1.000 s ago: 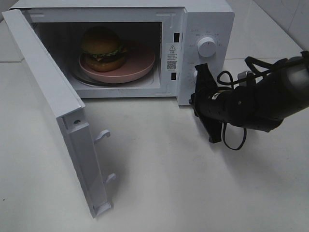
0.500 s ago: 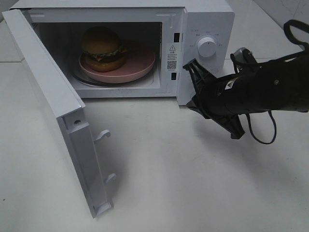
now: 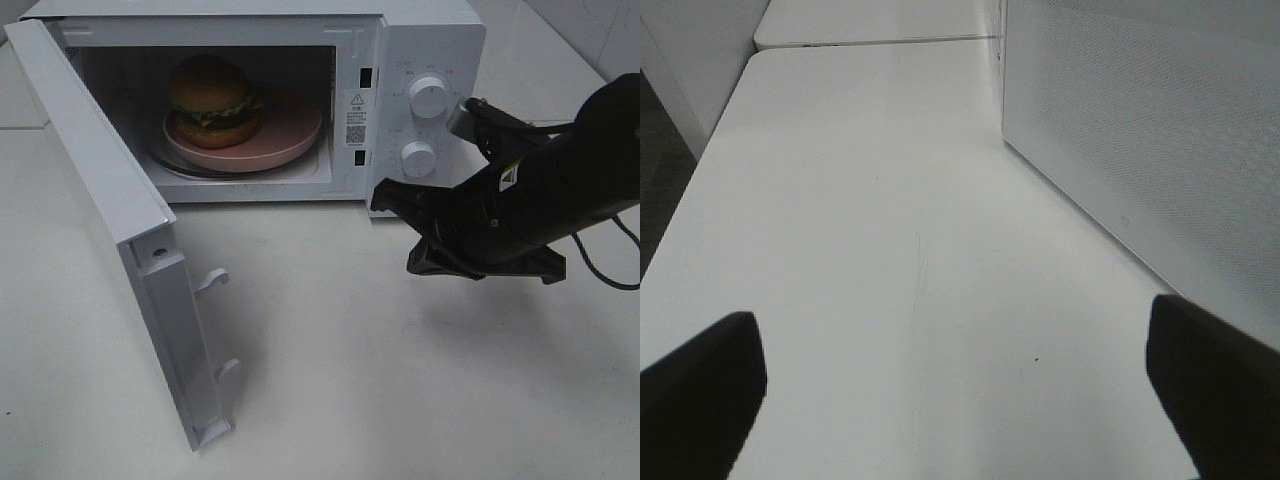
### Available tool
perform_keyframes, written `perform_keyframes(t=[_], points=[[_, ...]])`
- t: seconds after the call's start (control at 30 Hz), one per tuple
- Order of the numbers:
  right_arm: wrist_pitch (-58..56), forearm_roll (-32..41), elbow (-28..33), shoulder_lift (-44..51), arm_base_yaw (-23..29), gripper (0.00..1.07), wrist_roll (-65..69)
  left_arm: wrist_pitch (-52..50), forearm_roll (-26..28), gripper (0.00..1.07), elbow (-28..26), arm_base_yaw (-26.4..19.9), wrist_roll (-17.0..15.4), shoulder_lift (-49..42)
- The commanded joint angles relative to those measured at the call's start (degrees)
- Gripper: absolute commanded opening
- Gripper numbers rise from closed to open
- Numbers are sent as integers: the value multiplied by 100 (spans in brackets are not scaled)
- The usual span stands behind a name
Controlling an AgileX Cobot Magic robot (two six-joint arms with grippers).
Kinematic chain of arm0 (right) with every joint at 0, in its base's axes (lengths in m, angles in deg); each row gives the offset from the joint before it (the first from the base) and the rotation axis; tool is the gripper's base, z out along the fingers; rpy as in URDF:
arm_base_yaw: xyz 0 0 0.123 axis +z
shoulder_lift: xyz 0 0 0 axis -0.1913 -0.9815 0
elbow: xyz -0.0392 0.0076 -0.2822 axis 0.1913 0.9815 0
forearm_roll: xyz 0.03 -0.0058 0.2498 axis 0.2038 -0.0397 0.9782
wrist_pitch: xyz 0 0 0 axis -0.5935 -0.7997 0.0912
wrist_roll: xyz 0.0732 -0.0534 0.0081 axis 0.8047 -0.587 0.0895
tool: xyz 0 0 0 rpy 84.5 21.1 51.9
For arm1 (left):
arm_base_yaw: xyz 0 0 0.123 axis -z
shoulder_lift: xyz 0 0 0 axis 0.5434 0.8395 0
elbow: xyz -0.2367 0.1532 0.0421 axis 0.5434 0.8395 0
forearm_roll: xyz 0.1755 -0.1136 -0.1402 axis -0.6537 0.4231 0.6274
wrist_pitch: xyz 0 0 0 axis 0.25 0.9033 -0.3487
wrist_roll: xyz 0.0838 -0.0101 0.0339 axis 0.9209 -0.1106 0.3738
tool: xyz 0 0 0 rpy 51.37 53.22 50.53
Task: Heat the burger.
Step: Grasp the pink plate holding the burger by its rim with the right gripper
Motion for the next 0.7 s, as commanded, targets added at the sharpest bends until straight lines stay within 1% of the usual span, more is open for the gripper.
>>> perform_keyframes(t=[0.03, 0.07, 0.1, 0.17, 0.2, 0.23, 0.27, 0.3, 0.33, 0.37, 0.43, 0.47, 0.53, 0.57, 0.6, 0.67, 0.7], points=[[-877, -80, -74, 218, -6, 4, -1054, -80, 23, 98, 11, -29, 6, -115], [-877, -80, -74, 218, -6, 4, -1054, -80, 23, 98, 11, -29, 6, -115], [-1146, -120, -120, 252, -6, 5, -1421, -80, 23, 98, 11, -29, 6, -115], [-1232, -138, -138, 269, -6, 6, -1599, -80, 23, 98, 11, -29, 6, -115], [-1329, -138, -138, 315, -6, 6, -2120, -80, 23, 98, 11, -29, 6, -115], [-1329, -138, -138, 315, -6, 6, -2120, -80, 23, 98, 11, -29, 6, -115], [-1375, -138, -138, 332, -6, 7, -2418, -80, 23, 98, 11, -29, 6, -115], [-1409, -132, -138, 384, -6, 7, -2991, -80, 23, 98, 11, -29, 6, -115], [-1409, -132, -138, 384, -6, 7, -2991, -80, 23, 98, 11, -29, 6, -115], [-1501, -132, -138, 424, -6, 8, -3484, -80, 23, 98, 11, -29, 6, -115], [-1524, -132, -138, 447, -6, 8, -3701, -80, 23, 98, 11, -29, 6, -115], [-1604, -132, -138, 493, -6, 10, -4234, -80, 23, 98, 11, -29, 6, -115], [-1650, -132, -149, 516, -6, 10, -4475, -80, 23, 98, 11, -29, 6, -115], [-1828, -132, -212, 539, -6, 10, -4876, -80, 23, 98, 11, -29, 6, -115], [-1828, -132, -212, 539, -6, 10, -4876, -80, 23, 98, 11, -29, 6, -115], [-2080, -138, -355, 550, -6, 11, -5523, -80, 23, 98, 11, -29, 6, -115], [-2080, -138, -355, 550, -6, 11, -5523, -80, 23, 98, 11, -29, 6, -115]])
